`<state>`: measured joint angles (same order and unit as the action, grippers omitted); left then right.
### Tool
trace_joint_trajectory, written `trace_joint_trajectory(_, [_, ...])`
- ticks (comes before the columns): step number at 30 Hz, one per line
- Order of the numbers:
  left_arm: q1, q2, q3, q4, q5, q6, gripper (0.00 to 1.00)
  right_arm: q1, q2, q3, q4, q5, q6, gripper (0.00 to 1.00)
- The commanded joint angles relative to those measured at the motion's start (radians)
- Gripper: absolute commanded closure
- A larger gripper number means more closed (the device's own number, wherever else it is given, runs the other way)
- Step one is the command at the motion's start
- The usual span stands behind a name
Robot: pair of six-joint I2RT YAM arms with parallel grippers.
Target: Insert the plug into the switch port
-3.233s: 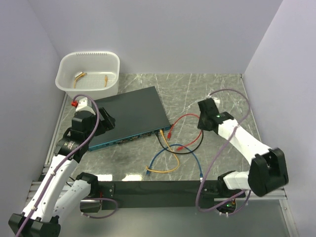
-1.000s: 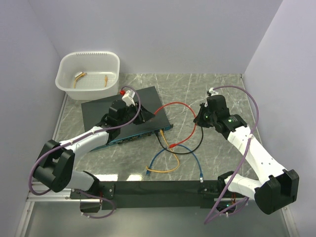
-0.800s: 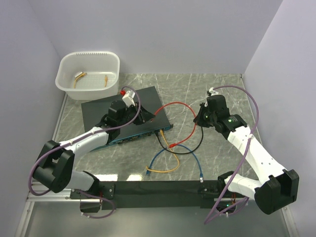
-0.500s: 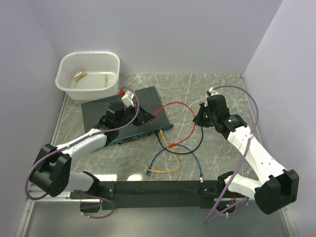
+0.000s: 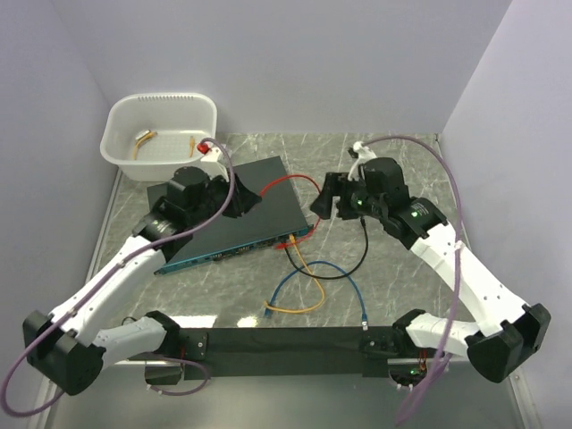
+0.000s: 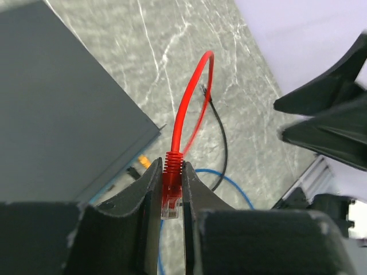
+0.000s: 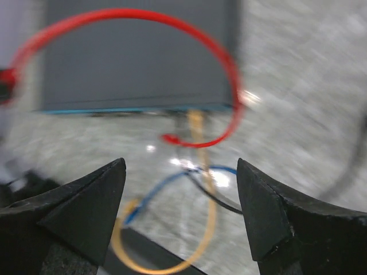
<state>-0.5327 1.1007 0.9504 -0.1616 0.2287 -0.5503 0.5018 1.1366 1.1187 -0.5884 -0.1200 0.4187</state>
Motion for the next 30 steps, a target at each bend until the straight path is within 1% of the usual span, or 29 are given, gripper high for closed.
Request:
trace_joint_trajectory(1, [-0.007,-0.061,0.099,-0.208,-0.031,0.165,1.0,0.07,-0.008,0.121,0.131,-0.226,-0.024,0.15])
trace_joint_trajectory(4, [-0.012,-0.099,0.143,-0.297,-0.009,0.257,0.99,0.086,0.043,0.188,0.214,-0.39,-0.008,0.15])
trace_joint_trajectory(5, [-0.013,-0.12,0.148,-0.311,-0.006,0.298,1.0,0.086,0.06,0.22,0.232,-0.477,0.0,0.14])
trace_joint_trajectory(7, [-0.015,-0.142,0.145,-0.341,0.0,0.335,0.99,0.086,0.115,0.265,0.258,-0.541,0.008,0.14])
trace_joint_trajectory(8, [-0.015,-0.166,0.136,-0.361,0.007,0.354,1.0,0.086,0.135,0.309,0.263,-0.596,0.008,0.14])
trace_joint_trajectory(10, [-0.044,-0.208,0.114,-0.34,0.006,0.378,1.0,0.086,0.199,0.361,0.248,-0.631,-0.007,0.14])
trace_joint_trajectory(11, [-0.055,-0.25,0.093,-0.317,0.017,0.391,0.99,0.086,0.224,0.421,0.234,-0.65,-0.015,0.14])
trace_joint_trajectory(14, [-0.064,-0.306,0.071,-0.306,0.021,0.404,0.99,0.086,0.351,0.567,0.148,-0.742,-0.038,0.15])
trace_joint_trajectory(15, [-0.064,-0.318,0.068,-0.305,0.024,0.408,0.99,0.086,0.415,0.602,0.122,-0.782,-0.031,0.15])
trace_joint_trajectory(16, [-0.066,-0.329,0.059,-0.303,0.027,0.412,1.0,0.086,0.443,0.631,0.121,-0.809,-0.014,0.18])
trace_joint_trajectory(17, [-0.067,-0.347,0.056,-0.299,0.031,0.417,0.99,0.089,0.481,0.632,0.136,-0.845,0.009,0.19])
trace_joint_trajectory(19, [-0.067,-0.364,0.05,-0.293,0.037,0.423,1.0,0.098,0.505,0.604,0.191,-0.915,0.07,0.23])
trace_joint_trajectory(22, [-0.07,-0.395,0.042,-0.289,0.021,0.431,1.0,0.122,0.52,0.558,0.222,-0.957,0.097,0.26])
trace_joint_trajectory(27, [-0.072,-0.42,0.034,-0.277,-0.008,0.435,0.99,0.158,0.491,0.463,0.3,-1.006,0.158,0.3])
trace_joint_trajectory(30, [-0.073,-0.424,0.027,-0.271,-0.017,0.432,0.99,0.165,0.48,0.42,0.331,-1.021,0.184,0.37])
